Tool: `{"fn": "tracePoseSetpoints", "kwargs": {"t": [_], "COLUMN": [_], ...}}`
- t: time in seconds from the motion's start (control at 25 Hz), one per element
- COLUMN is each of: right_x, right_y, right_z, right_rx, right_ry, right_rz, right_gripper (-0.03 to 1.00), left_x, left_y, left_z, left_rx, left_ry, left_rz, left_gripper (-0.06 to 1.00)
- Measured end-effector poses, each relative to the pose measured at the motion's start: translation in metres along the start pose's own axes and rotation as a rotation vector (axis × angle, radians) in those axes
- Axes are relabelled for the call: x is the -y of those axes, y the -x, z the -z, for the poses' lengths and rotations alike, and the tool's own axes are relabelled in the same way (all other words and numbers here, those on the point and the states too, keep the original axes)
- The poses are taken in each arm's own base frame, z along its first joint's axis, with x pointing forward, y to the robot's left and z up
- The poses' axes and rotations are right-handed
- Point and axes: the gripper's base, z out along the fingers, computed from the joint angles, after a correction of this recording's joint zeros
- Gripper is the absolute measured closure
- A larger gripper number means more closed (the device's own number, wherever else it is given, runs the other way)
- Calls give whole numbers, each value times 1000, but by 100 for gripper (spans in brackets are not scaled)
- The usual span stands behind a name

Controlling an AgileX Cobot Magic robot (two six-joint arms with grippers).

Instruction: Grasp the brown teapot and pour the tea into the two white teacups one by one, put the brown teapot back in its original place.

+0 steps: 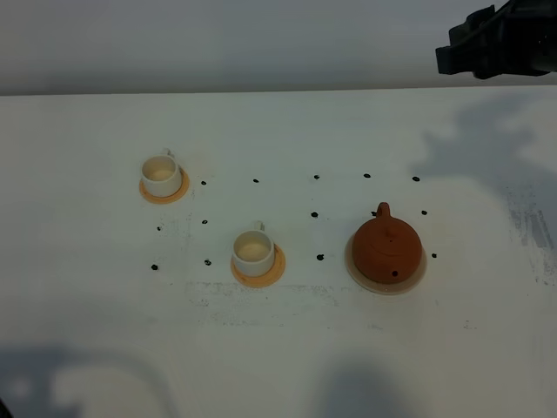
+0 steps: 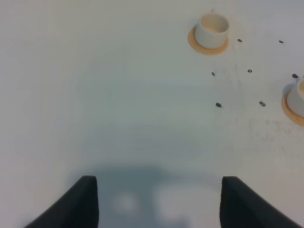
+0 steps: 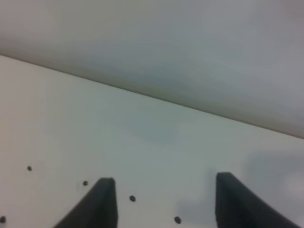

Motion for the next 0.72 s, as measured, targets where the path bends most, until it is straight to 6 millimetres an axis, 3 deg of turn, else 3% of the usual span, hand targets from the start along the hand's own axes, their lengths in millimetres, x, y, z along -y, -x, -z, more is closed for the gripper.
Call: {"fn": "tracePoseSetpoints", "kwargs": {"t": [0.12,0.36,0.72], "right_x": [0,0,-1], "right_y": [1,1,-13], "right_z": [0,0,-8], "right_rx": [6,6,-1], "right_ry": [2,2,-3], "right_rz": [-5,-5,2], "right_gripper": [49,49,49], "left_x": [0,1,1], "left_y": [-17,-32,-34], "left_z": [-4,-7,-7], "left_rx": [-22,-97,-100], "left_ry": [-2,-6,-7], "left_rz": [14,22,22], "left_gripper": [41,42,46]}}
